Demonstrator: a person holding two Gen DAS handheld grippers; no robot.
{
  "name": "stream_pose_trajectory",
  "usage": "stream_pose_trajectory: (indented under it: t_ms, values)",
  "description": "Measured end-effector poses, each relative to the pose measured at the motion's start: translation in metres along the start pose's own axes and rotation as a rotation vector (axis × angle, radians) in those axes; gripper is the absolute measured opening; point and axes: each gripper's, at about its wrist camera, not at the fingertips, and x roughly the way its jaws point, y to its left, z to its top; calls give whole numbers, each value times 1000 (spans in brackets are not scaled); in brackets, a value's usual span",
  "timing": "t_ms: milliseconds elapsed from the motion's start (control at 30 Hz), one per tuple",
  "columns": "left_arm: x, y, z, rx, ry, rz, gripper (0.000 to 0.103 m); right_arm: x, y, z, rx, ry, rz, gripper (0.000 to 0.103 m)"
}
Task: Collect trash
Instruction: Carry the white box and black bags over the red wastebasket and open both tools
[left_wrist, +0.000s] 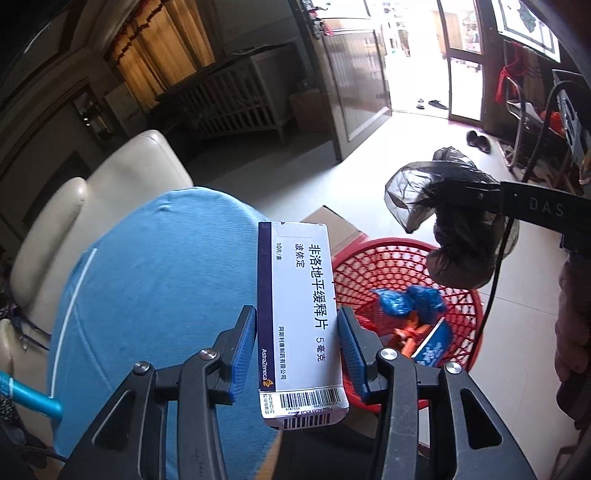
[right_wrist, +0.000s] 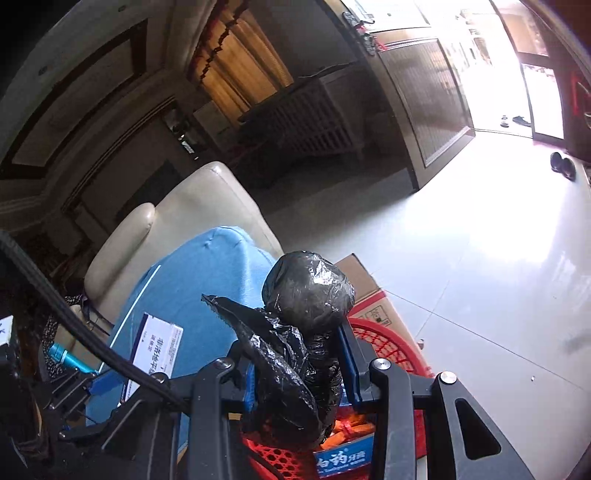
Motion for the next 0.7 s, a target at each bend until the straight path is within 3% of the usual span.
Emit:
stream_pose_trajectory:
  t_ms: [300,467,533,700]
  values:
    - [15,-24,-1,23,21,-116,49,3,-15,1,32,21,-32,39]
    - [17,-29,-1,35,12,-139,49,10,-17,2,52,51,-30,41]
    - [18,-26,-1,30,13,-149,53,12,-19,2,70,64,-24,56]
    - [13,-18,-4,6,6,-140,58,11,-17,4,99,69,2,58]
